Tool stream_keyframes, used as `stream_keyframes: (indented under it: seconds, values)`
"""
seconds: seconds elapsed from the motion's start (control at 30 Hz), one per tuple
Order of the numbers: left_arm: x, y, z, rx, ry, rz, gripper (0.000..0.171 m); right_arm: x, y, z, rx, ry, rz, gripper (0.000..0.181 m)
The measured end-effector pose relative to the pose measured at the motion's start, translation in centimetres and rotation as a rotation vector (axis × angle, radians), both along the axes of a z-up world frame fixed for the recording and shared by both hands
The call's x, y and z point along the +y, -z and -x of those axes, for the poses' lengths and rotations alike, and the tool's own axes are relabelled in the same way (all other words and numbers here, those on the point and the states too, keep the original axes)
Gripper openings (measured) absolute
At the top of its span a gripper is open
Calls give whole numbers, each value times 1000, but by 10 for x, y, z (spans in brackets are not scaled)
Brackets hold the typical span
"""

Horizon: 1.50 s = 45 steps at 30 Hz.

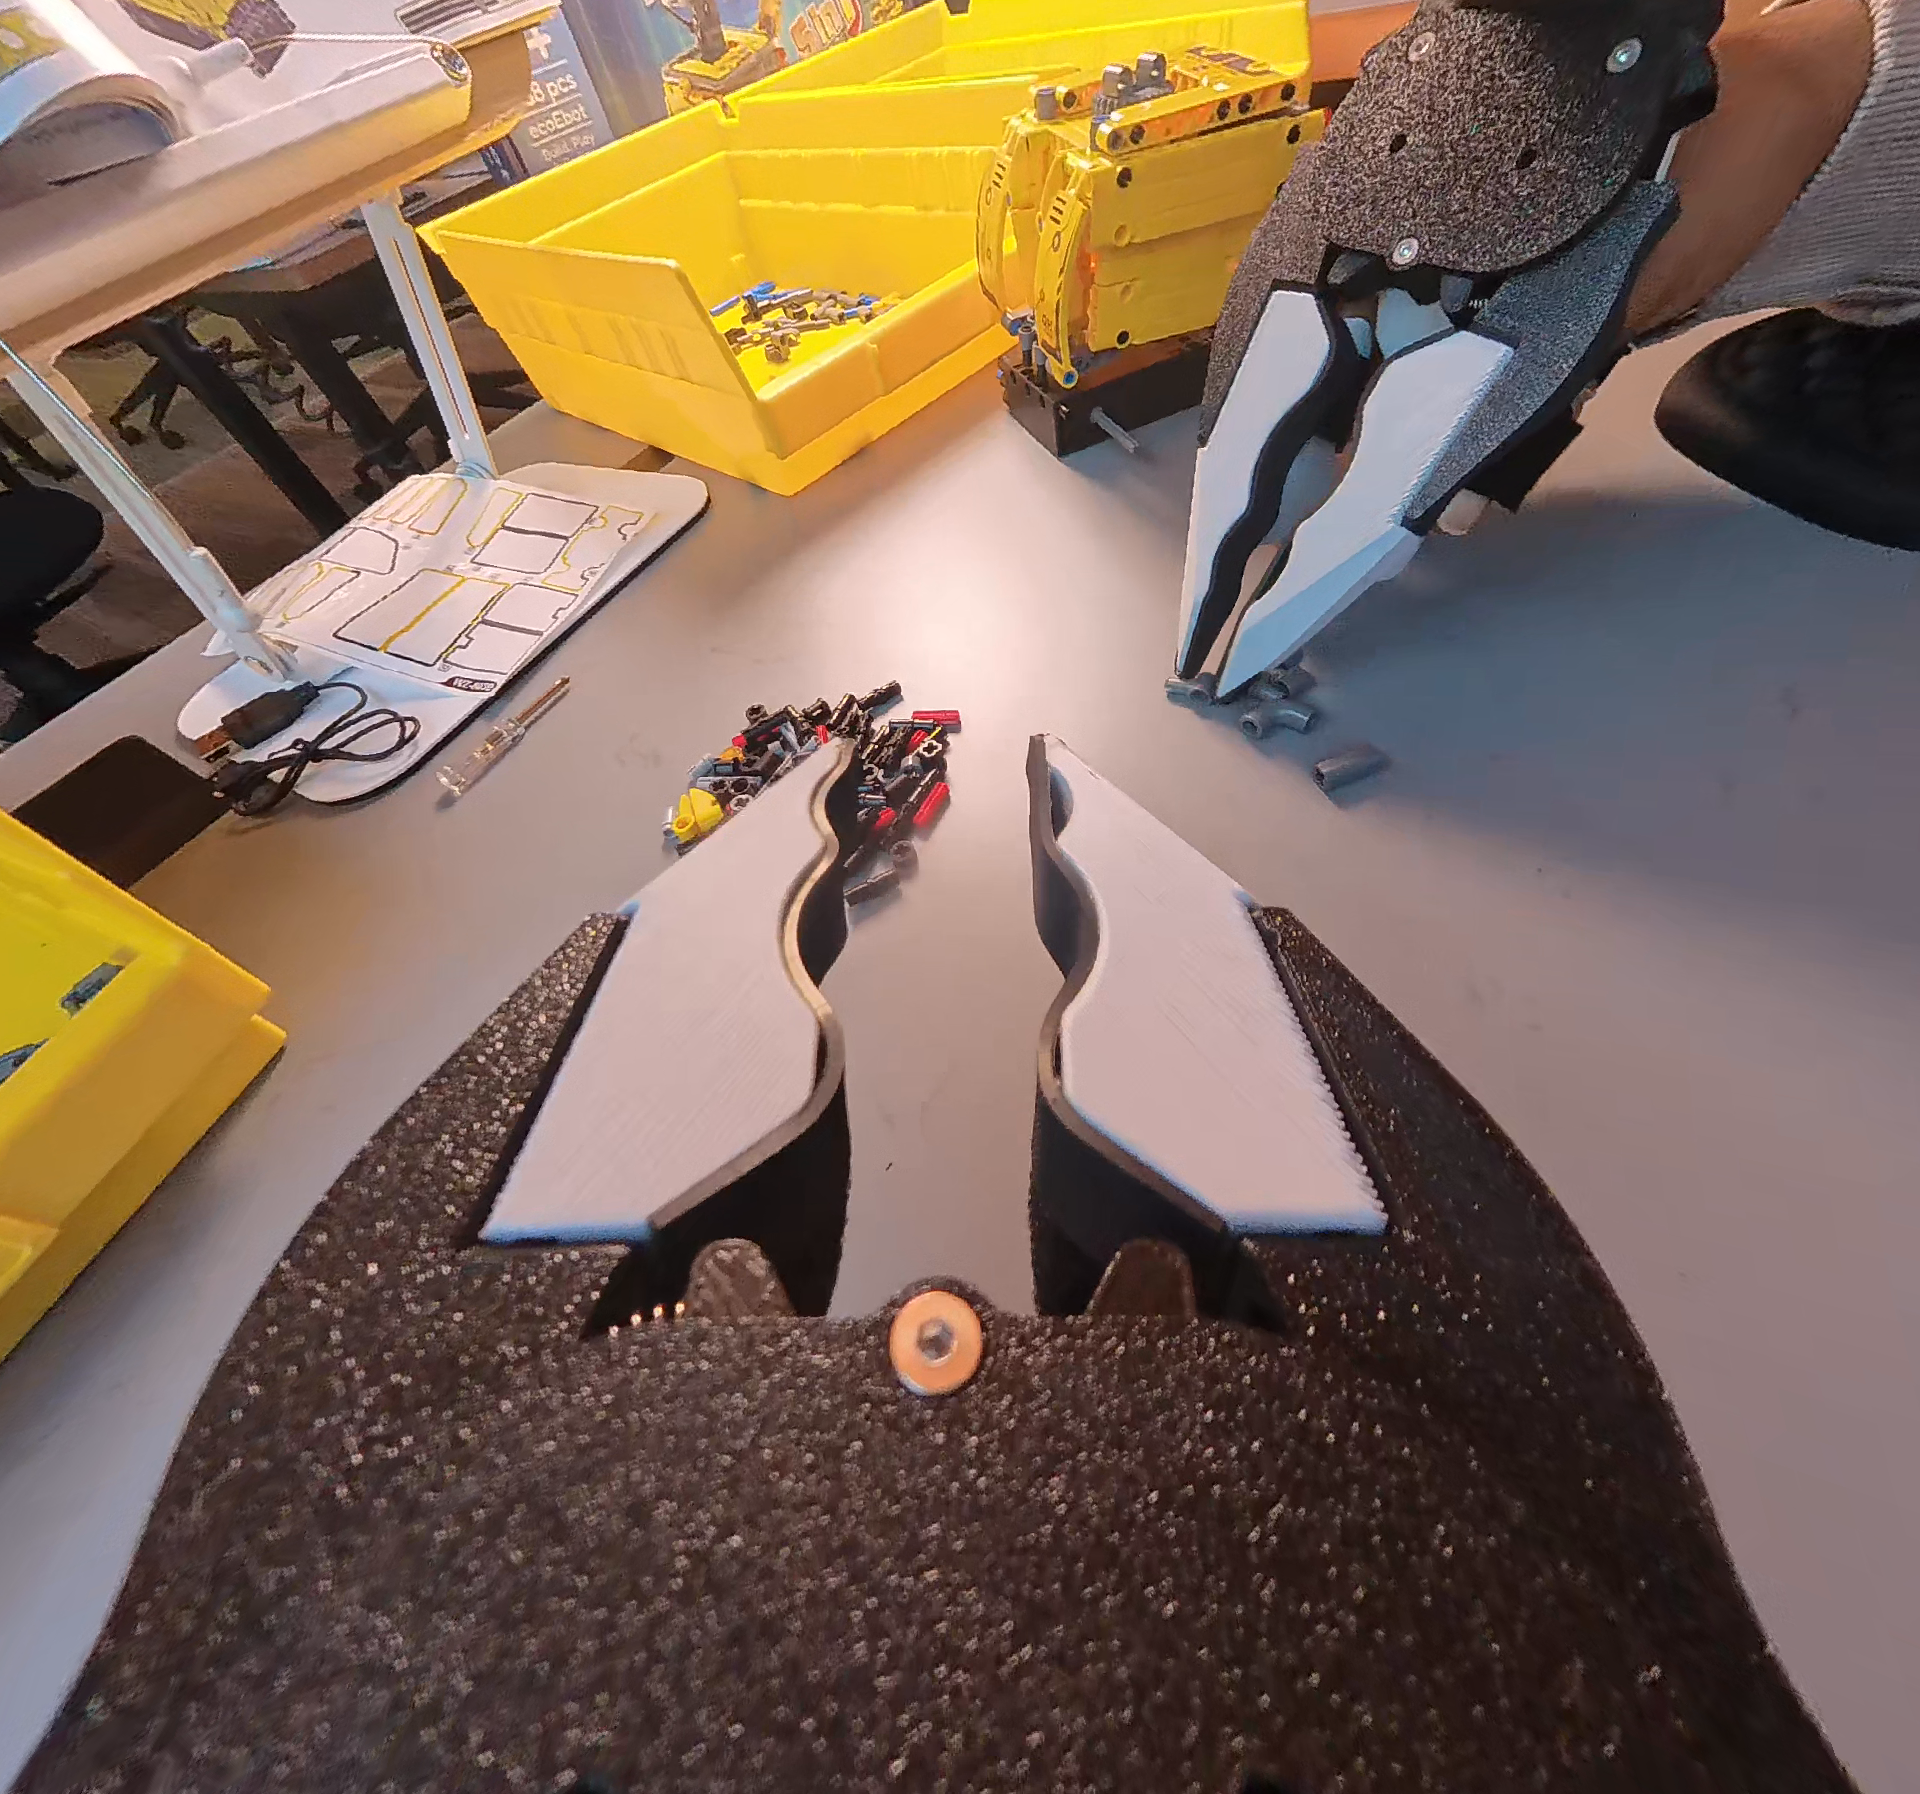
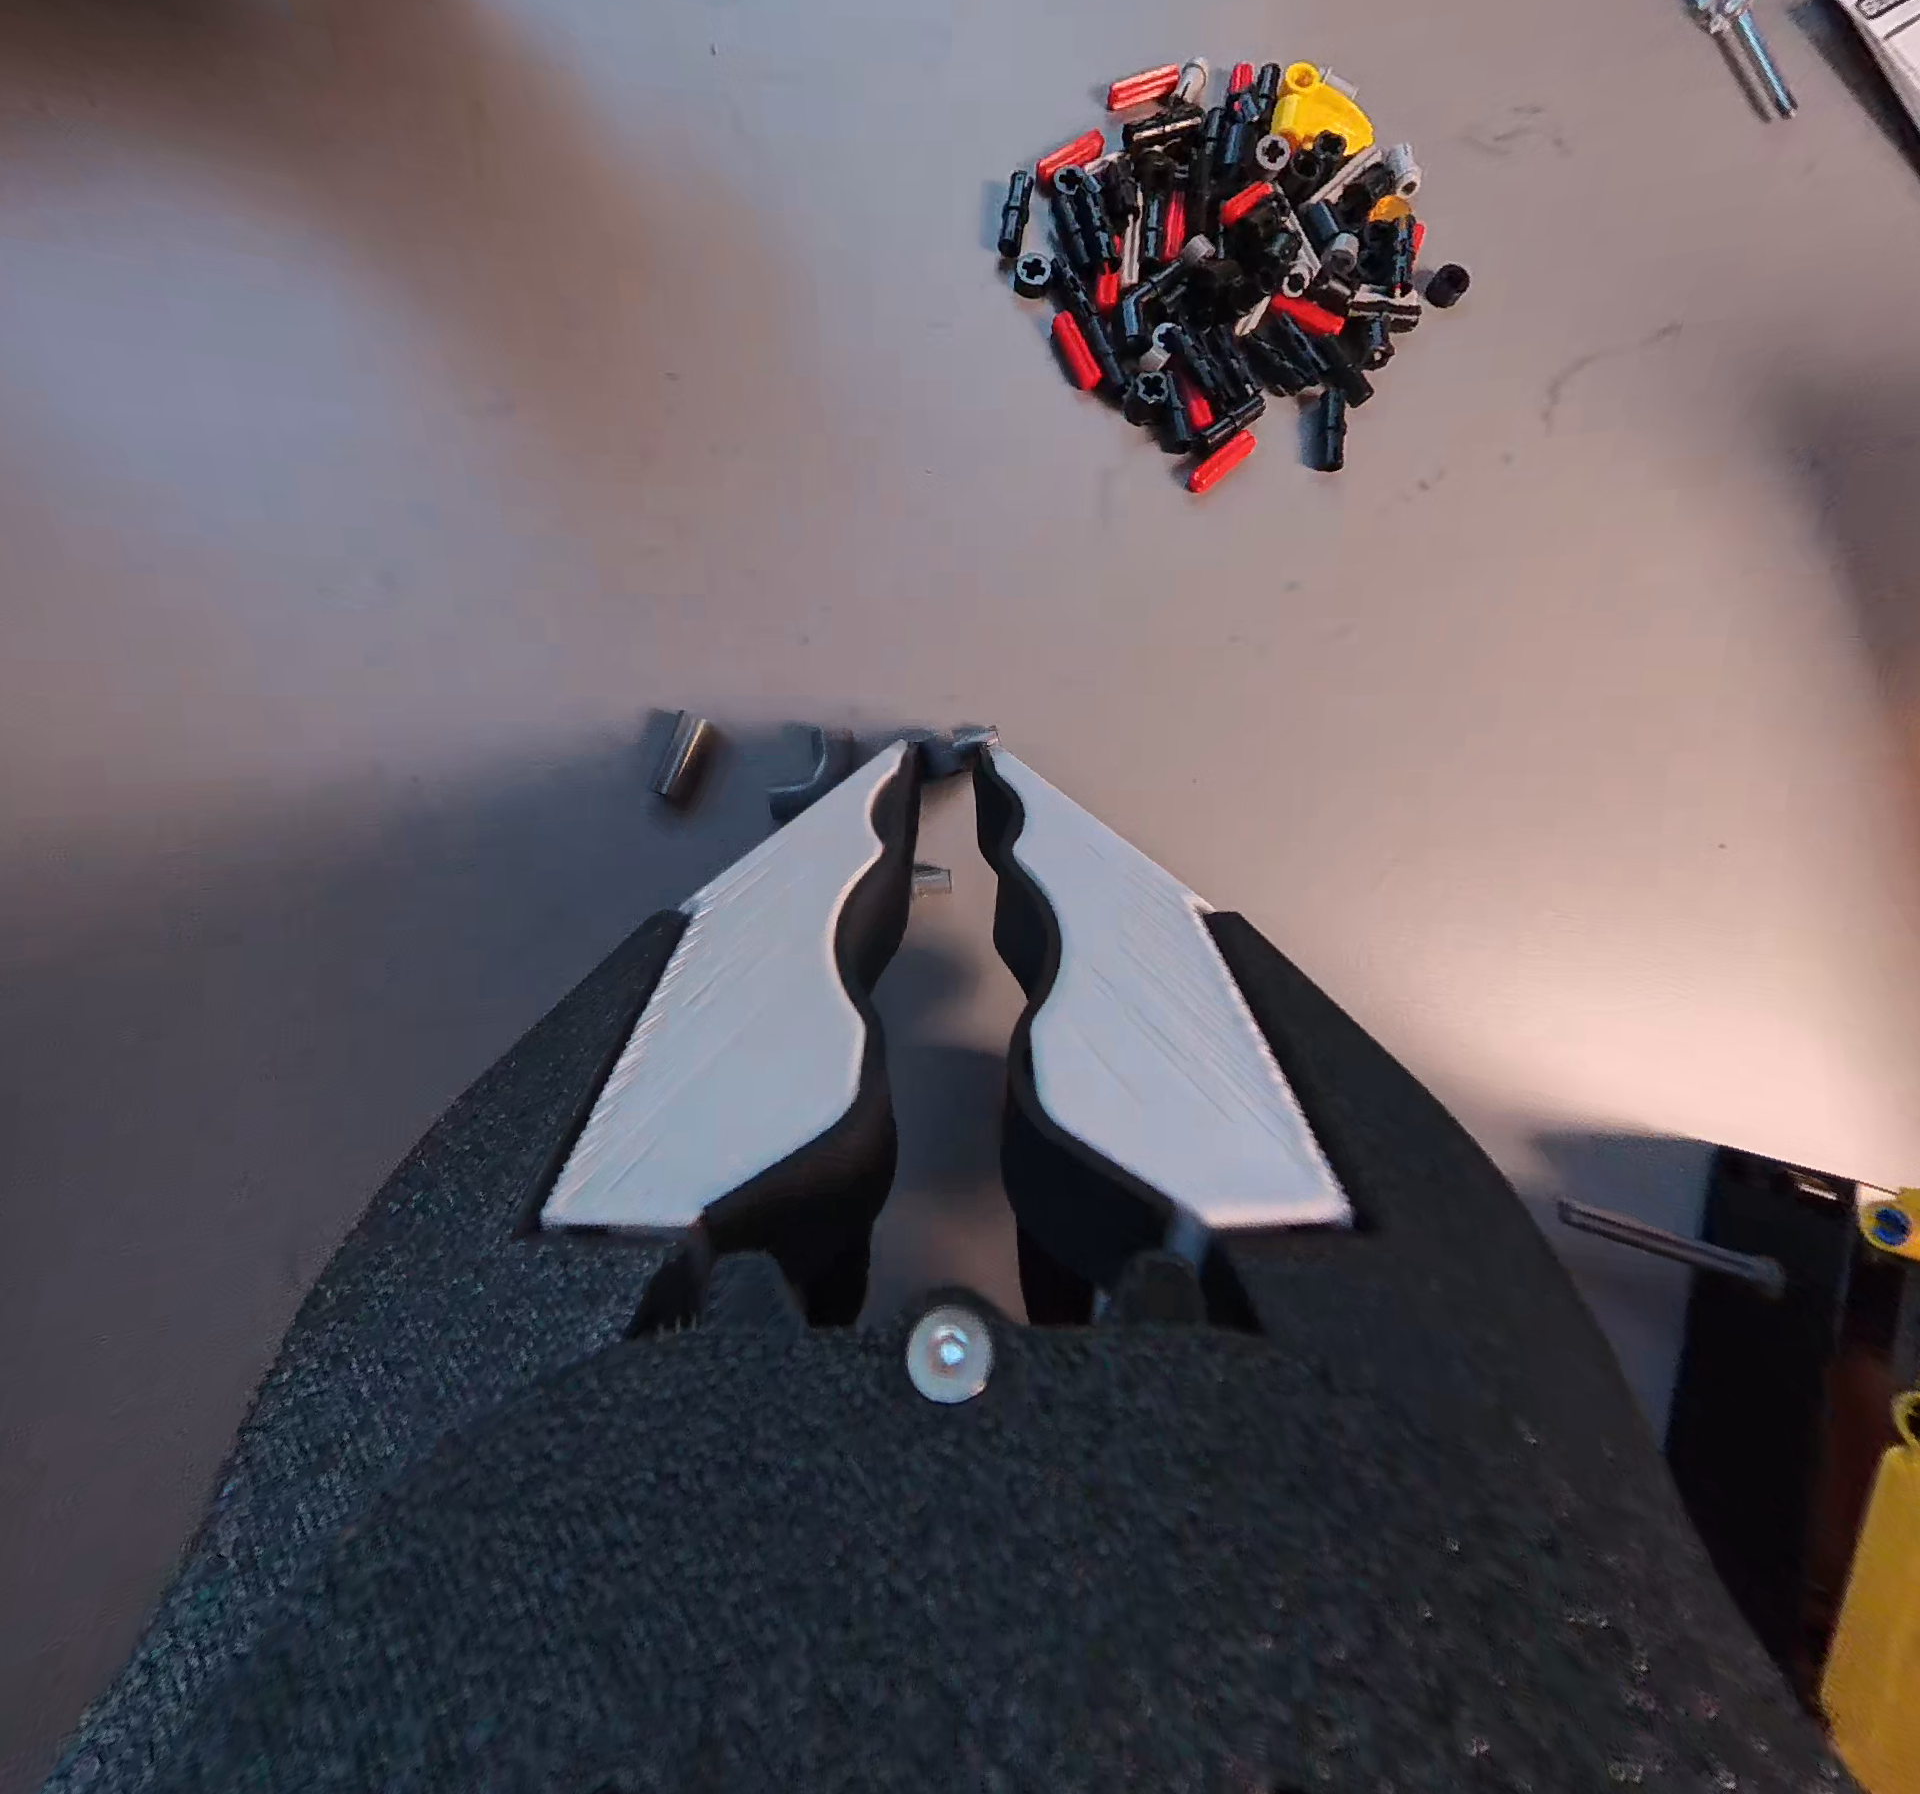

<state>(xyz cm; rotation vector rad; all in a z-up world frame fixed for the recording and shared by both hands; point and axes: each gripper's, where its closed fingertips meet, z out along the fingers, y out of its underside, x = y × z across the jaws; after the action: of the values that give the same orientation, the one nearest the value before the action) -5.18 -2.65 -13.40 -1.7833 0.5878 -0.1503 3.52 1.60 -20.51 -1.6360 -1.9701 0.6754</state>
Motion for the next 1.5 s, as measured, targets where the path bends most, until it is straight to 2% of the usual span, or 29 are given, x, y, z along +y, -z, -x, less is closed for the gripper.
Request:
stream_keyframes:
  seconds: [0.17, 0.2, 0.4, 0.43, 0.5, 0.67, 0.77, 0.87, 1.03, 1.33, 1.5]
  values:
    - [-2, 1, -1, 7, 3, 0, 31, 1, -1, 1, 16, 6, -9, 5]
    - [-2, 1, -1, 9, 4, 0, 31, 2, -2, 1, 29, 7, -11, 0]
    - [-3, -1, 0, 0, -1, -6, 30, 3, -9, 1, 75, 20, -5, 0]
    - [-3, -1, 0, -3, -2, -4, 30, 5, -11, 2, 85, 28, -7, 2]
    - [-3, -1, 1, -8, -5, 0, 30, 5, -11, 1, 84, 34, 2, 16]
    - [-3, -1, 2, -12, -10, -2, 30, 12, -10, 0, 85, 65, 10, 22]
    - [-2, -1, 3, -18, -19, 0, 30, 10, -4, -2, 36, 57, 49, 36]
    - [-1, -2, 6, -31, -31, 4, 30, 13, -3, 2, -10, 35, 56, 39]
    - [-1, -4, 9, -52, -41, 1, 29, 14, 0, 10, -63, 6, 93, 34]
    - [0, -3, 11, -65, -38, 14, 28, 15, 1, 11, -46, 5, 40, 15]
    - [-1, -4, 11, -67, -40, 9, 28, 15, 0, 10, -30, 0, 19, 14]
